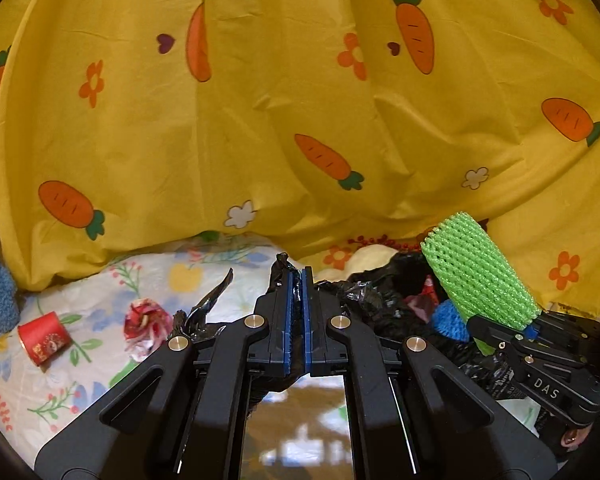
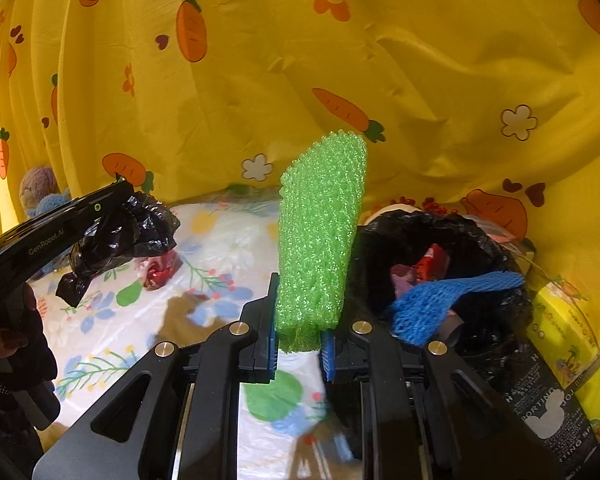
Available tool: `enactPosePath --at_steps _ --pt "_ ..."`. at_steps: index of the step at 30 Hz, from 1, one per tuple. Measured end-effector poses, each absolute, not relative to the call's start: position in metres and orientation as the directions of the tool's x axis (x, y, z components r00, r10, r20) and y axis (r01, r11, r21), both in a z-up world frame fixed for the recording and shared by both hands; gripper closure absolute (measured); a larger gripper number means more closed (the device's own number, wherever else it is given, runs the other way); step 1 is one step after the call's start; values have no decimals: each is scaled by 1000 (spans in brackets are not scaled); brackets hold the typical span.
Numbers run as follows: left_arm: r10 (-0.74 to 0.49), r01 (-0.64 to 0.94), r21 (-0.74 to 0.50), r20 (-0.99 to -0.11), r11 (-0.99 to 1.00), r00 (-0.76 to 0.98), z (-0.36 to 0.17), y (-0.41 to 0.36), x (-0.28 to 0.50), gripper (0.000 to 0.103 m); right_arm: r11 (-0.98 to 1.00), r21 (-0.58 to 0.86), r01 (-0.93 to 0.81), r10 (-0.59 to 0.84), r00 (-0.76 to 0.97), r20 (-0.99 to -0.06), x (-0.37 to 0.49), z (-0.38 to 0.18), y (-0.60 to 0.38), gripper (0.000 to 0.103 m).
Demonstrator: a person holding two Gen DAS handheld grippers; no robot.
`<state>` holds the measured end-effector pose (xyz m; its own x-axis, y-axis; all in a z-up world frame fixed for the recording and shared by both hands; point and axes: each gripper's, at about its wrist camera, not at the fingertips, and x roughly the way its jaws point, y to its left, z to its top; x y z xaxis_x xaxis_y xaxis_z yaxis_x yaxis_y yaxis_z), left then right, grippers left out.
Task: Collect trash
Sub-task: 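Carry the black plastic bag and green mesh sleeve over the black trash bag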
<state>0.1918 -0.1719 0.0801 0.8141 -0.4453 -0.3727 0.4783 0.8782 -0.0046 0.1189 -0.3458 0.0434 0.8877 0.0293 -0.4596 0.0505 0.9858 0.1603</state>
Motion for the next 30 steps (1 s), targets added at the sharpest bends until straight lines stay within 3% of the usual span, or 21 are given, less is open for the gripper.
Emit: enactPosePath --at_steps 9,28,30 --pt "-559 583 -61 -381 810 737 73 -251 194 99 967 166 193 -97 883 -459 106 43 -408 85" --pt "-668 676 -157 -421 720 614 38 -334 225 98 950 187 248 -123 854 -505 128 23 -449 84" --pt "-678 680 -183 -437 710 591 33 -336 230 90 949 192 249 -121 853 -507 130 20 -451 83"
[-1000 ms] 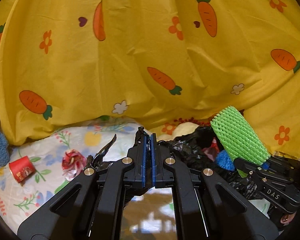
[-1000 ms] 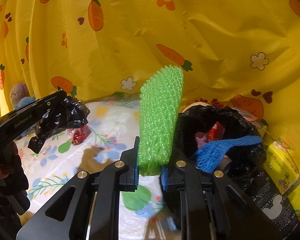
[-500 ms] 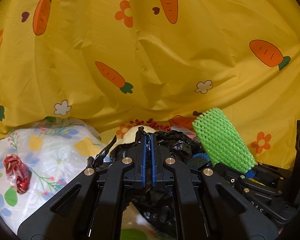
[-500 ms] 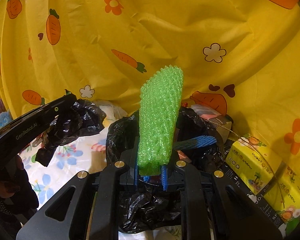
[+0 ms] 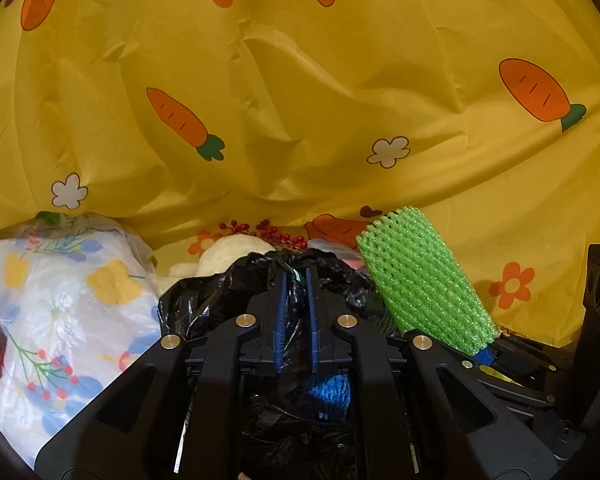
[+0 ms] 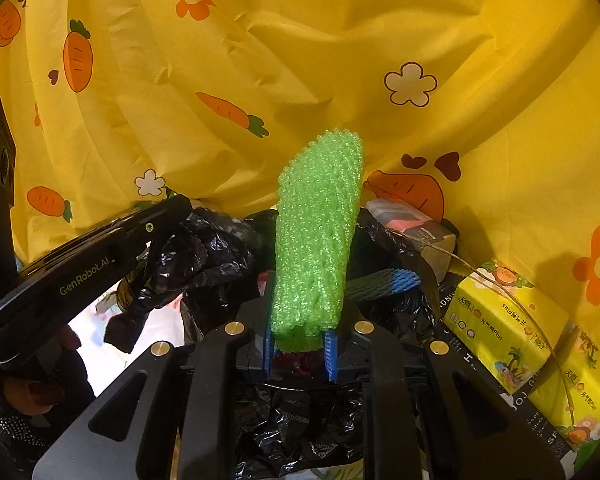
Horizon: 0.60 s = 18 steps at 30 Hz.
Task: Collect trash
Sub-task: 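Carry the black plastic bag and green mesh sleeve over the black trash bag, then open the left tool to drop the black bag while the right tool drops the sleeve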
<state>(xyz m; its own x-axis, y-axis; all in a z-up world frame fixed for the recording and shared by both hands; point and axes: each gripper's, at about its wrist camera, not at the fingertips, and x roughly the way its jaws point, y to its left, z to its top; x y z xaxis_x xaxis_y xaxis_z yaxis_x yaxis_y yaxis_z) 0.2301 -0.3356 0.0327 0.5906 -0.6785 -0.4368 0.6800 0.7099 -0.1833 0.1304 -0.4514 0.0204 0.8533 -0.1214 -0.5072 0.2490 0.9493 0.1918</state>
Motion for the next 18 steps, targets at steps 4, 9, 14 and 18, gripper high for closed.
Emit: enactPosePath --at_steps 4,9,14,18 --pt "-677 660 -216 -434 719 594 25 -330 237 53 946 194 259 -126 846 -518 134 16 -455 78" --pt "-678 642 -247 -412 726 608 26 -314 238 28 946 194 259 -122 841 -527 137 14 -460 64" --pt "-643 613 -215 -382 760 664 36 -293 229 17 941 203 271 -131 845 -519 133 15 -459 42" --pt "-590 562 -192 -368 804 718 43 -270 224 7 934 204 295 -161 854 -495 126 19 -460 30"
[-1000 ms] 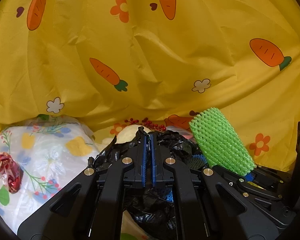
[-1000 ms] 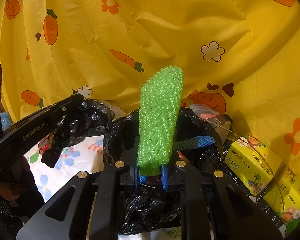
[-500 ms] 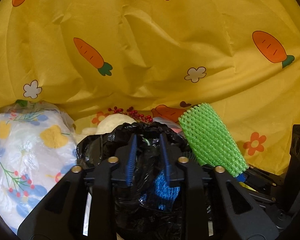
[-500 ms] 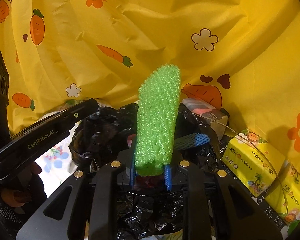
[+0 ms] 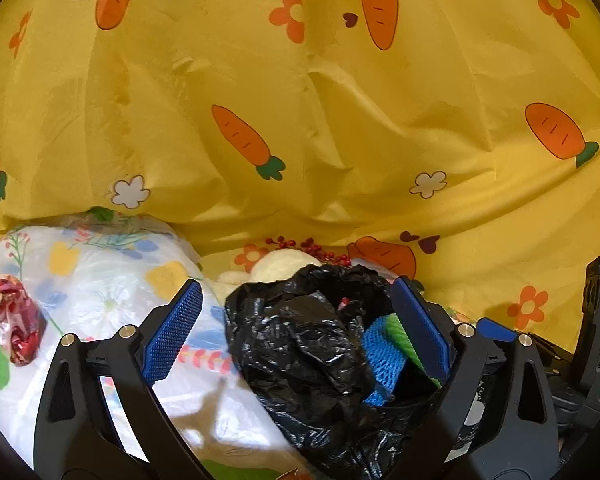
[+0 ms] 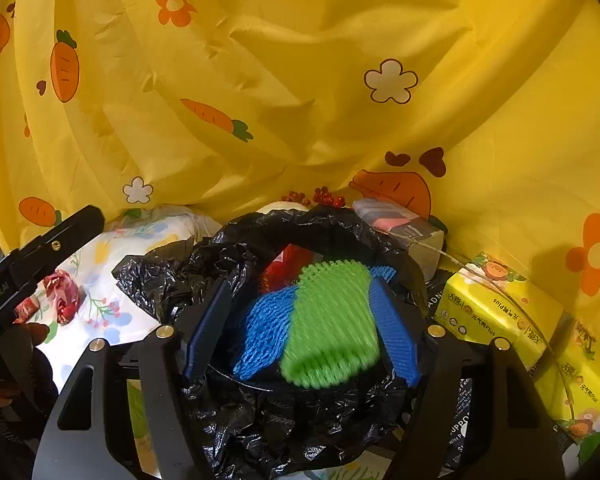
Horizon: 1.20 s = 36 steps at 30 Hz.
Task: Collect trash
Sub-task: 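Open the left tool to drop the black bag while the right tool drops the sleeve, then move both open tools back over the red cup and red wrapper on the table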
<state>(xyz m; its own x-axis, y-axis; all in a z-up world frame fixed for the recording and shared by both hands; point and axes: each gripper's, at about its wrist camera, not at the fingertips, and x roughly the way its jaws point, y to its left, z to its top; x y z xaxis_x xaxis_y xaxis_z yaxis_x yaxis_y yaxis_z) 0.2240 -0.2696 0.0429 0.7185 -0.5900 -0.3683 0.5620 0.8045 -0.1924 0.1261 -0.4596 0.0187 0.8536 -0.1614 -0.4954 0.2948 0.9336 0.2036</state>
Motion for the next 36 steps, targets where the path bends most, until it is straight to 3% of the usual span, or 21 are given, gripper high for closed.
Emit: enactPosePath --at_steps 7,20,36 --pt "-525 495 -176 -339 851 781 56 -225 211 6 926 200 319 -196 862 -467 117 28 -454 22" --pt "-352 325 -136 -345 936 870 53 -134 190 6 964 165 210 -123 897 -426 115 35 -390 22" --pt "83 -120 -85 -352 989 932 44 57 223 6 988 72 -134 152 898 -412 201 54 -209 22"
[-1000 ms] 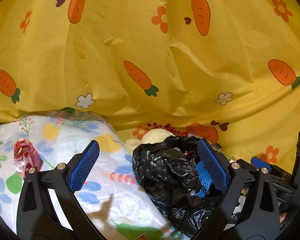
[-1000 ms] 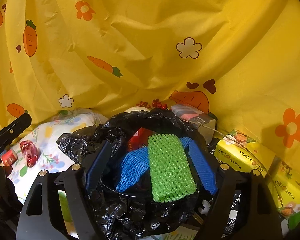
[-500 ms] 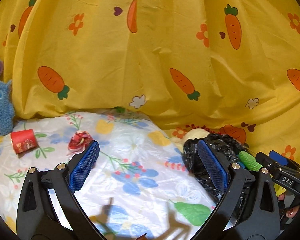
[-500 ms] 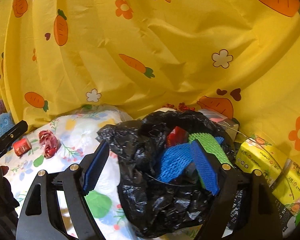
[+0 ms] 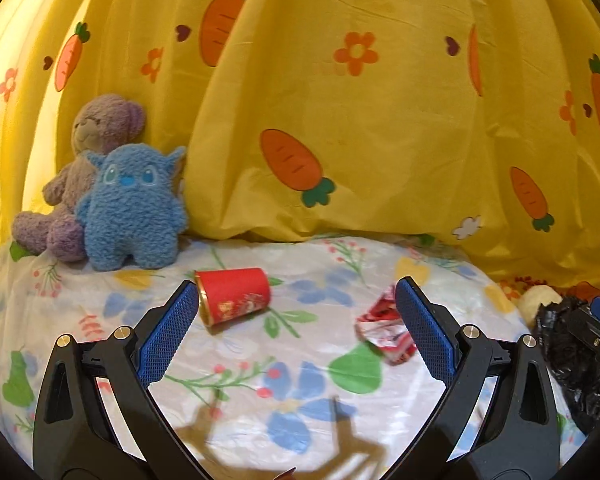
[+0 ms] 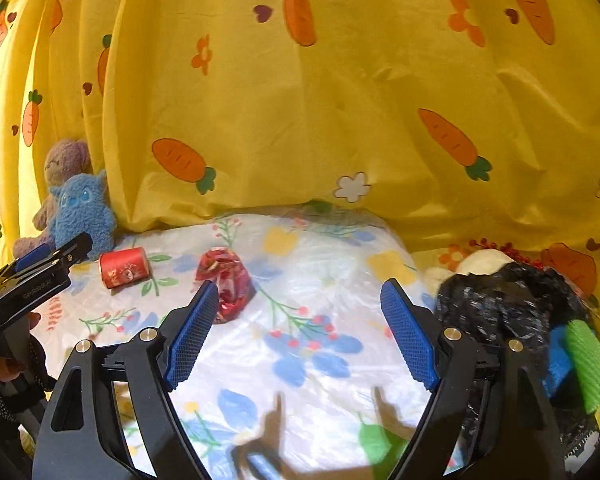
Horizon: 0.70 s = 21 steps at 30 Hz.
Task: Collect trash
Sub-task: 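Move both open tools back over the red cup and red wrapper on the table, then grasp the crumpled red snack wrapper with the right tool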
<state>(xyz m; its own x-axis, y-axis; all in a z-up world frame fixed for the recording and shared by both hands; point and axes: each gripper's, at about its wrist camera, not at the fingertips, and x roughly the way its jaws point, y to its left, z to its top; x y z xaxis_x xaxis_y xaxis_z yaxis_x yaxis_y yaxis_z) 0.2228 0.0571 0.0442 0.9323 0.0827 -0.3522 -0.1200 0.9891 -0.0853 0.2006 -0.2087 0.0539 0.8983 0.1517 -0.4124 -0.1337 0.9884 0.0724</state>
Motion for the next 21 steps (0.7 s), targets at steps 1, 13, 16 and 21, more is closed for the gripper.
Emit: enactPosePath --at_steps 1,13,16,21 --pt "98 -138 -90 -351 986 931 43 67 225 6 987 65 -150 163 894 -417 209 52 -197 22" --pt "150 -207 -104 -403 973 903 13 127 274 6 980 75 -184 195 819 -540 302 11 -133 27" --pt "143 -200 -101 -406 975 903 10 131 283 6 979 77 -187 199 815 -544 315 7 -126 28" --pt "127 -191 -104 -439 976 889 4 136 299 6 976 73 -204 207 787 -580 337 -4 -113 31"
